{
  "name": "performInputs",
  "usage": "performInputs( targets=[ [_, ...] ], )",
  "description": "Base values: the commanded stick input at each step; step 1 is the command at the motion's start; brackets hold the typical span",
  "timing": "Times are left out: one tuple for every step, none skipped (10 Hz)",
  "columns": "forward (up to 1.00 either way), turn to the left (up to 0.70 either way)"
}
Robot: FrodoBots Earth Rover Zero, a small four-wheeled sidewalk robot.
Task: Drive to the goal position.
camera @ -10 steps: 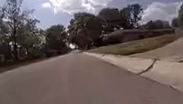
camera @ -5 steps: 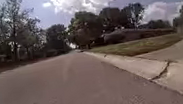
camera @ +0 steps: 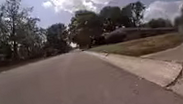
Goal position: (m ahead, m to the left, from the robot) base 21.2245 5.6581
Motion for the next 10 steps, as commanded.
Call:
performInputs(
  targets=[
    [0.70, 0.00],
    [0.70, 0.00],
    [0.70, 0.00],
    [0.70, 0.00],
    [0.70, 0.00],
    [0.70, 0.00],
    [0.70, 0.00],
    [0.70, 0.00],
    [0.70, 0.00],
    [0.70, 0.00]
  ],
)
